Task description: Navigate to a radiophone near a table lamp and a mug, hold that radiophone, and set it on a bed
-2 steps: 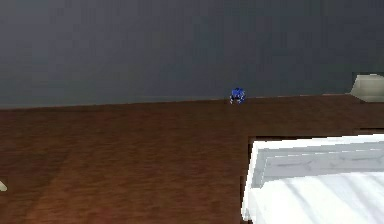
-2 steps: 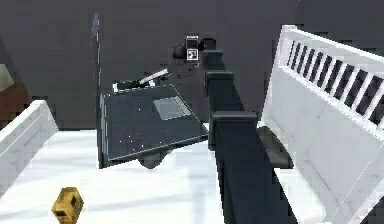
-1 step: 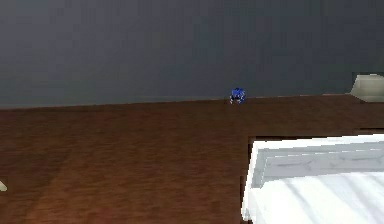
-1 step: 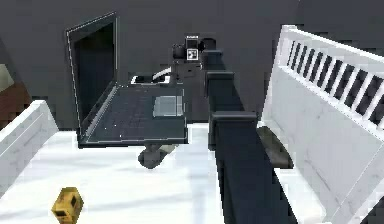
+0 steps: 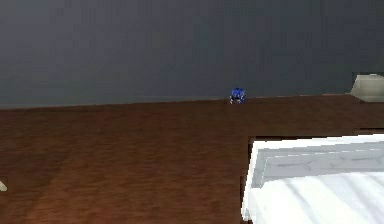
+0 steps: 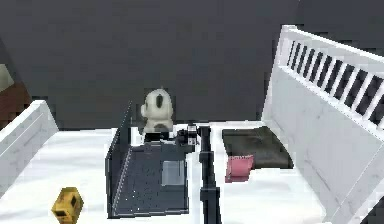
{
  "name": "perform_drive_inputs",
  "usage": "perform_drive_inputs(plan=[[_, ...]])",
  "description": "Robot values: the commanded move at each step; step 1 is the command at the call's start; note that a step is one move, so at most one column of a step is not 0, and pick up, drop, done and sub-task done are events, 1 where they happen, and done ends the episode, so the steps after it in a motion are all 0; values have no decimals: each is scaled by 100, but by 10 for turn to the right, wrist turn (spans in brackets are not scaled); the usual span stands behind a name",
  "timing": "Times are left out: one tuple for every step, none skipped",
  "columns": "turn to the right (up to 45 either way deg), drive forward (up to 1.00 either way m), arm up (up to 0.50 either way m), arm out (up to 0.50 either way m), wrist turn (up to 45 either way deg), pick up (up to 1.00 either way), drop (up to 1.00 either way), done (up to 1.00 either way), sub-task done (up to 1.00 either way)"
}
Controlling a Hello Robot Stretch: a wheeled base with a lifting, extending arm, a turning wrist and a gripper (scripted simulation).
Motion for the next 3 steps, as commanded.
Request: perform_drive_inputs(plan=[[0,0,-32,0,0,0,0,0,0],[0,0,0,0,0,0,100,0,0],[0,0,10,0,0,0,0,0,0]])
